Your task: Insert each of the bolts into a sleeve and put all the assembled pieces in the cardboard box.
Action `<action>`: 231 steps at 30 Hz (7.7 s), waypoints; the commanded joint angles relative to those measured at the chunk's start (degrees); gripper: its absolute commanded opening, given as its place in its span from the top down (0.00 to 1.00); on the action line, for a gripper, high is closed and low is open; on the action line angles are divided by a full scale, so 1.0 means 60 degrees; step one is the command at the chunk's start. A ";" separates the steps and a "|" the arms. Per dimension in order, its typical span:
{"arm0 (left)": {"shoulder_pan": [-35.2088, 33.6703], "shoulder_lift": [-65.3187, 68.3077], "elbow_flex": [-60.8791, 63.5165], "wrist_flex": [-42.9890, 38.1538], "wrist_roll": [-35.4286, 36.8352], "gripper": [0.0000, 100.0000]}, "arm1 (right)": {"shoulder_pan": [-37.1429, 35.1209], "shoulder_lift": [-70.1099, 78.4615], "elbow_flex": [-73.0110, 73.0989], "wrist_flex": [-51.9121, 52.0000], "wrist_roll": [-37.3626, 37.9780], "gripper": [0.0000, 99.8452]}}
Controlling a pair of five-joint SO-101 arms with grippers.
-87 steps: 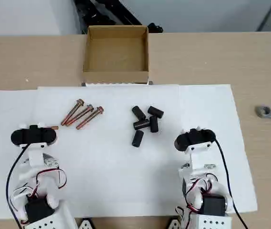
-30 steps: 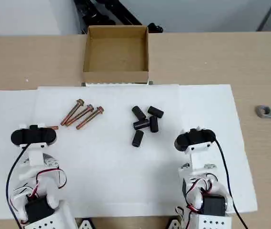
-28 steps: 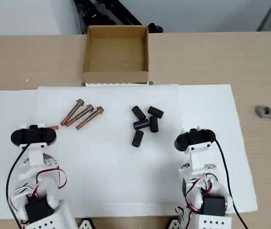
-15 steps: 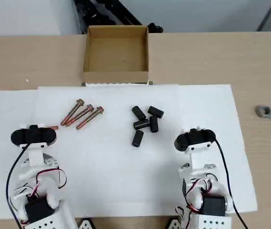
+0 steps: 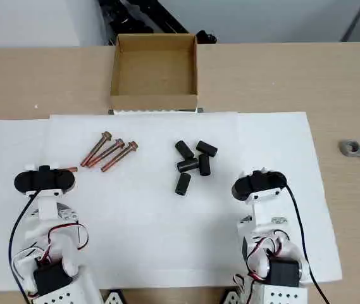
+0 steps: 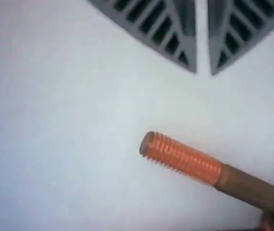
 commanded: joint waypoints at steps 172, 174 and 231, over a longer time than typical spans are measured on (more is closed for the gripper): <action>-0.0103 1.1062 -0.4608 -0.2139 0.3282 0.94 | -0.0403 0.5927 -0.8513 0.1766 -0.0938 0.97; 0.0337 1.0989 -0.4007 -0.2447 0.3179 0.94 | -0.0432 0.5634 -0.8527 0.1736 -0.1011 0.97; 0.2725 -0.0132 -0.0432 0.1070 0.3018 0.99 | -0.0374 0.3245 -0.8440 0.2176 -0.1538 0.97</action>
